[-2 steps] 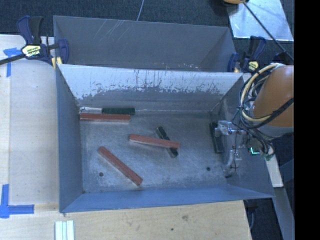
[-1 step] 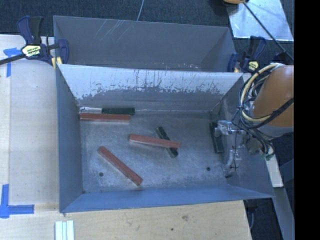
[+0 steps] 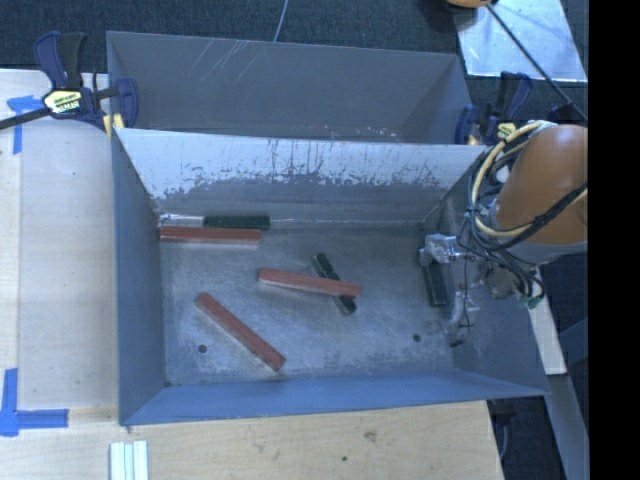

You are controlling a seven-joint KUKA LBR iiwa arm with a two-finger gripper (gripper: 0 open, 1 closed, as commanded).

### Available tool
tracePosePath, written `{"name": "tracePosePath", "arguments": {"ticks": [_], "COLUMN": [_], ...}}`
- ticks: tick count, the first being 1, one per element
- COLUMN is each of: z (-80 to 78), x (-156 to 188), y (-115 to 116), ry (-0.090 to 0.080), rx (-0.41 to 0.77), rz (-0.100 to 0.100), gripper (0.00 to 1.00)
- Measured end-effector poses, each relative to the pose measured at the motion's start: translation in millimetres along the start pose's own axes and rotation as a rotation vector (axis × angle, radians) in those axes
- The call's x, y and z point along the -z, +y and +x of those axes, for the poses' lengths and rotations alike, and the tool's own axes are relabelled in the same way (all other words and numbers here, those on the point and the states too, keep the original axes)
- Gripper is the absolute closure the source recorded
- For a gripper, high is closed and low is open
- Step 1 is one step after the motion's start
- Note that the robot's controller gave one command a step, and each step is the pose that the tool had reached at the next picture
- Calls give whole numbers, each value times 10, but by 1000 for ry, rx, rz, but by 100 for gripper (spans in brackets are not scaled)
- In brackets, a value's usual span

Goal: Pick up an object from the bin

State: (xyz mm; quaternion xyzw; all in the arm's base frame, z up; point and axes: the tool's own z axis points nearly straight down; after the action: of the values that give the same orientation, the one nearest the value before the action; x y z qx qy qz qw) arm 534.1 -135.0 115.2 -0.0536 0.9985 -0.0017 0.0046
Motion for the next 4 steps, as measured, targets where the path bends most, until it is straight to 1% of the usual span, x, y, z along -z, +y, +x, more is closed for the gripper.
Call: {"name": "tracePosePath", "arguments": {"ticks": [1,2,3,4], "z": [-419,-419,-419,-422], "x": [-454,-453,-453,-380], "y": [-194,-200,-200,-126], "ry": [5,5,5,4], "rx": [115,116,116,321], "rz": [-4,-3,-3,-3], "gripper": [100,0,0,0]}}
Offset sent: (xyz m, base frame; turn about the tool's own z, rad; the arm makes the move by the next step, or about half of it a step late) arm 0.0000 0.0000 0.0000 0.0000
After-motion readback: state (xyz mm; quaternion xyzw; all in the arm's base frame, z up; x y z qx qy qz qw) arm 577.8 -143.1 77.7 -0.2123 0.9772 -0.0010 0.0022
